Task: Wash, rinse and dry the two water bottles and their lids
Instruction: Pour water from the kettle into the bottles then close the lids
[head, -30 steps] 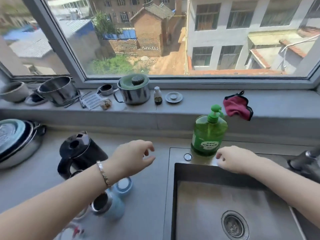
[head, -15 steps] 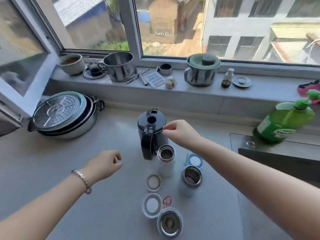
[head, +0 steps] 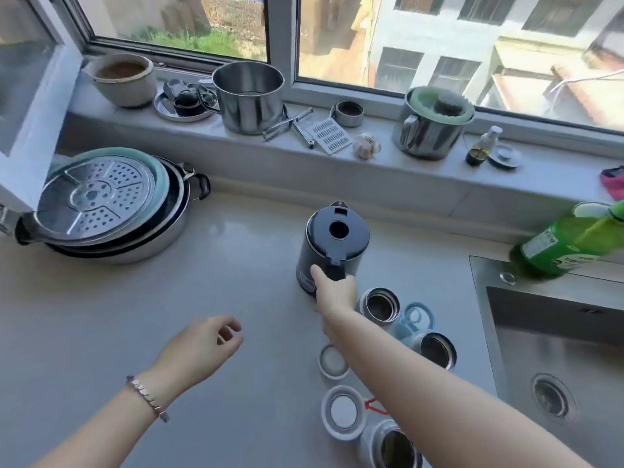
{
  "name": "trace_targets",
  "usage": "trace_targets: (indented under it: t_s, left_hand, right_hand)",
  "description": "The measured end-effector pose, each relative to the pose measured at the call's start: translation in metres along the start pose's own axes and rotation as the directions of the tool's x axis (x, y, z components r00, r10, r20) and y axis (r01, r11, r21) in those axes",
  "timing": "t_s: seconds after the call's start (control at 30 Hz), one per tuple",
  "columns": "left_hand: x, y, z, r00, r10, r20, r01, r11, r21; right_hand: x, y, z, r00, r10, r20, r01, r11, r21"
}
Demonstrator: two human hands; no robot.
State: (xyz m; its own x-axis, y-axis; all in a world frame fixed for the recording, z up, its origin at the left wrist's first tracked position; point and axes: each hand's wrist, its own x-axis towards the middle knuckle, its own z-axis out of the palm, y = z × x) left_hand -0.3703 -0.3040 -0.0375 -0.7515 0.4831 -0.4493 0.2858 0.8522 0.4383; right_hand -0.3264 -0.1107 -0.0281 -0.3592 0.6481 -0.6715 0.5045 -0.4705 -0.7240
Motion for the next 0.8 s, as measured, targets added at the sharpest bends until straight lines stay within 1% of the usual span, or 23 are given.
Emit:
trace_targets:
  t_s: [0.07, 0.2, 0.37, 0.53, 0.63, 0.8]
  left_hand:
    - [0.001, -0.006, 0.002, 1.000, 0.001, 0.020, 0.000, 0.999, -0.035]
    - [0.005, -0.016, 0.003, 0.997, -0.005, 0.077, 0.011, 0.997, -0.080]
    - [0.011, -0.021, 0.004, 0.996, -0.020, 0.087, 0.032, 0.991, -0.128]
    - [0.015, -0.021, 0.005, 0.994, -0.014, 0.110, 0.033, 0.986, -0.166]
    - [0.017, -0.018, 0.003, 0.996, 0.001, 0.093, 0.014, 0.986, -0.164]
    - [0.013, -0.003, -0.005, 0.996, 0.050, 0.070, -0.037, 0.984, -0.171]
  right_hand:
    - [0.003, 0.001, 0.000, 0.999, -0.027, -0.022, 0.027, 1.000, -0.009]
    - [0.010, -0.005, 0.004, 0.996, 0.011, 0.086, -0.018, 0.997, 0.077]
    - [0.015, -0.005, 0.009, 0.999, -0.022, 0.024, 0.021, 0.999, 0.041]
    - [0.018, -0.009, 0.010, 0.998, -0.053, 0.028, 0.052, 0.997, 0.048]
    - [0.017, -0.021, 0.012, 0.994, -0.095, 0.061, 0.092, 0.994, 0.059]
    - [-0.002, -0.066, 0.002, 0.961, -0.230, 0.153, 0.205, 0.965, 0.165]
